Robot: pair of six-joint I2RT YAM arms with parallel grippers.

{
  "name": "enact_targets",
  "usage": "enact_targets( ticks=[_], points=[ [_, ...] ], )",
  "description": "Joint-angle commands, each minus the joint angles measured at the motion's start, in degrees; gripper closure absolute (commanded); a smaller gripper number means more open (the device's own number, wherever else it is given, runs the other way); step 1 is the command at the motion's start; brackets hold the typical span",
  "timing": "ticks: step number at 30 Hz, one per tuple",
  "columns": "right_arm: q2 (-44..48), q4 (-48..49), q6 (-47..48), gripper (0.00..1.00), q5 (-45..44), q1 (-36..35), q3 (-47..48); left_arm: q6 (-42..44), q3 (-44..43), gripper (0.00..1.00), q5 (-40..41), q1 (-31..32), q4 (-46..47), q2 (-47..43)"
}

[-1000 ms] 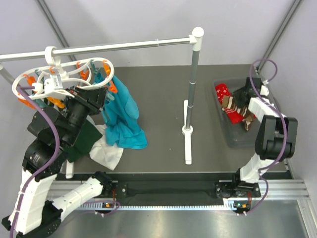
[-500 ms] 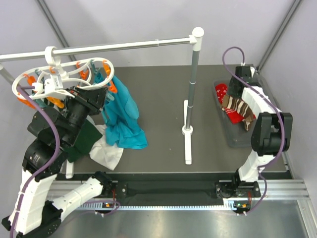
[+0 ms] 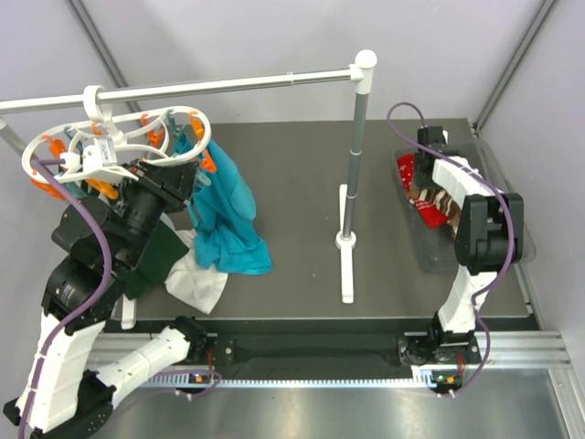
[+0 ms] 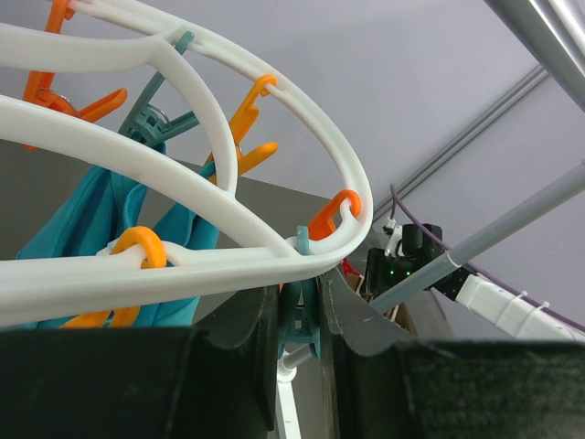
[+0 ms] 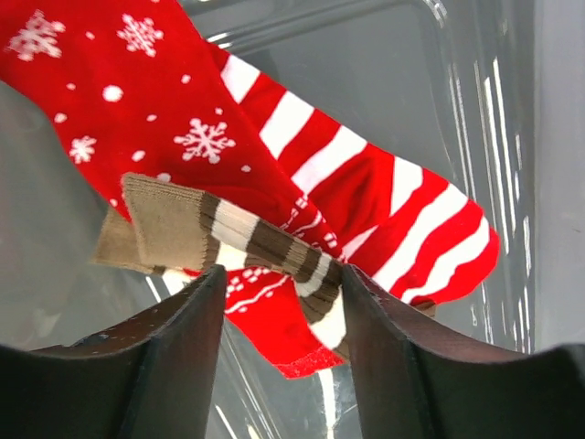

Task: Clip the socks to the hanger
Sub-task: Pick up the sock from the bin.

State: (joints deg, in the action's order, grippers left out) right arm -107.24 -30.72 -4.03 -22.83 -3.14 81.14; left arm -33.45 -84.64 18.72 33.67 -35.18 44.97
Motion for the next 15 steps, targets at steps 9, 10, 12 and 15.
enact_targets(
  ticks=[9, 10, 12, 15],
  points=[
    [-3.2, 1.0, -3.1, 0.81, 1.0, -0.2, 5.9, -0.2, 0.3, 1.0, -0.3, -0.2, -3.0, 0.4],
    [-2.6, 1.2, -3.3, 0.86, 1.1, -0.2, 5.5, -0.4, 0.3, 1.0, -0.3, -0.2, -3.1, 0.4],
    [-0.3, 0.9, -4.1, 1.0, 0.4, -0.2, 4.6, -0.5, 0.4, 1.0, -0.3, -0.2, -3.0, 0.5],
    [3.9, 0.1, -4.3, 1.0, -0.8, 0.0, 3.2, -0.6, 0.5, 1.0, -0.5, -0.2, -3.0, 0.2]
  ],
)
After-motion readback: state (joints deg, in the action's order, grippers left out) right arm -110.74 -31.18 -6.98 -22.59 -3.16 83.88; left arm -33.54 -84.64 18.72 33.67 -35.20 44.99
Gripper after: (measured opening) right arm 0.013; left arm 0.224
